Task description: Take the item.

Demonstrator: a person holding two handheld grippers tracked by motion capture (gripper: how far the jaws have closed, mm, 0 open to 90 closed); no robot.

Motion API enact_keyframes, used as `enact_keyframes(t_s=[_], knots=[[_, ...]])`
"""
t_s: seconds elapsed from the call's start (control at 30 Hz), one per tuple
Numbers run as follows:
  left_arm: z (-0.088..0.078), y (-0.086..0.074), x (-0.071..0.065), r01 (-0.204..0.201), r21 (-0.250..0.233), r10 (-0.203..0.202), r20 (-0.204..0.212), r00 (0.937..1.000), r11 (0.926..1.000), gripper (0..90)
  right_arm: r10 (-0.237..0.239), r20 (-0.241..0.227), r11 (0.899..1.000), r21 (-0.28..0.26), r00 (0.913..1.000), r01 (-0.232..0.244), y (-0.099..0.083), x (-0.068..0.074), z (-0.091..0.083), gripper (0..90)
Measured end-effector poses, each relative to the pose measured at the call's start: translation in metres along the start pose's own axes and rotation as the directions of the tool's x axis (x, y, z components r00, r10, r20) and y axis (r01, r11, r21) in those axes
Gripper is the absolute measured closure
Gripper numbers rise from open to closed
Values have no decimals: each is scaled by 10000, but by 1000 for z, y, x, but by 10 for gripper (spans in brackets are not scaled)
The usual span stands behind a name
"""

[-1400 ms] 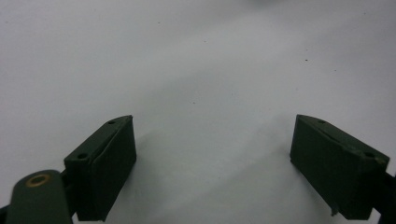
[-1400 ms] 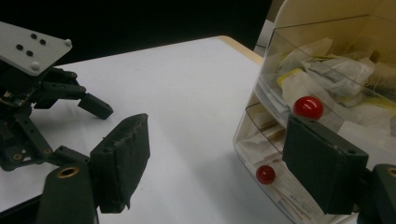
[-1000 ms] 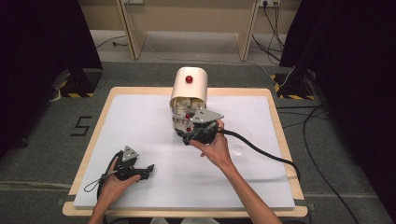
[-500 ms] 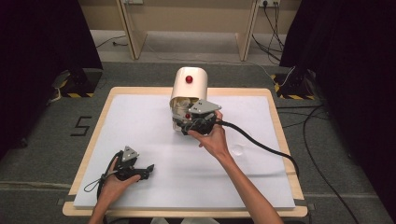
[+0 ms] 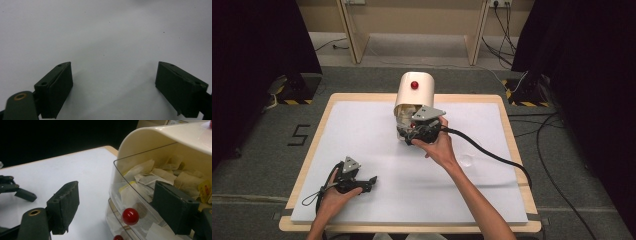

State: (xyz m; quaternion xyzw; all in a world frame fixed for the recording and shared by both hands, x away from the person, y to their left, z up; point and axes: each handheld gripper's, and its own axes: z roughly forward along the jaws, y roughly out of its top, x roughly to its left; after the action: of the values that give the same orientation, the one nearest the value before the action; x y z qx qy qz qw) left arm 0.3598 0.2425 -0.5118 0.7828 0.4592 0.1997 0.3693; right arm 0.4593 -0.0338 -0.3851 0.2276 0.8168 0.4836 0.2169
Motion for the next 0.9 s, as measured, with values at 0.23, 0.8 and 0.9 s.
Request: enact_keyframes(t_s=[0.23,0.8,0.9], knots=[[0,0,0,-4,1,4,-9,10000,10000,136,-377,-221,9992,158,9990,380,-4,12,-9,224],[0,0,0,13,10,-13,-11,10000,10000,136,-546,-733,9985,-65,9958,543,-16,29,-24,235],[0,0,0,5,3,-5,-7,10000,10000,136,-569,-695,9984,-83,9960,564,-16,30,-24,235]])
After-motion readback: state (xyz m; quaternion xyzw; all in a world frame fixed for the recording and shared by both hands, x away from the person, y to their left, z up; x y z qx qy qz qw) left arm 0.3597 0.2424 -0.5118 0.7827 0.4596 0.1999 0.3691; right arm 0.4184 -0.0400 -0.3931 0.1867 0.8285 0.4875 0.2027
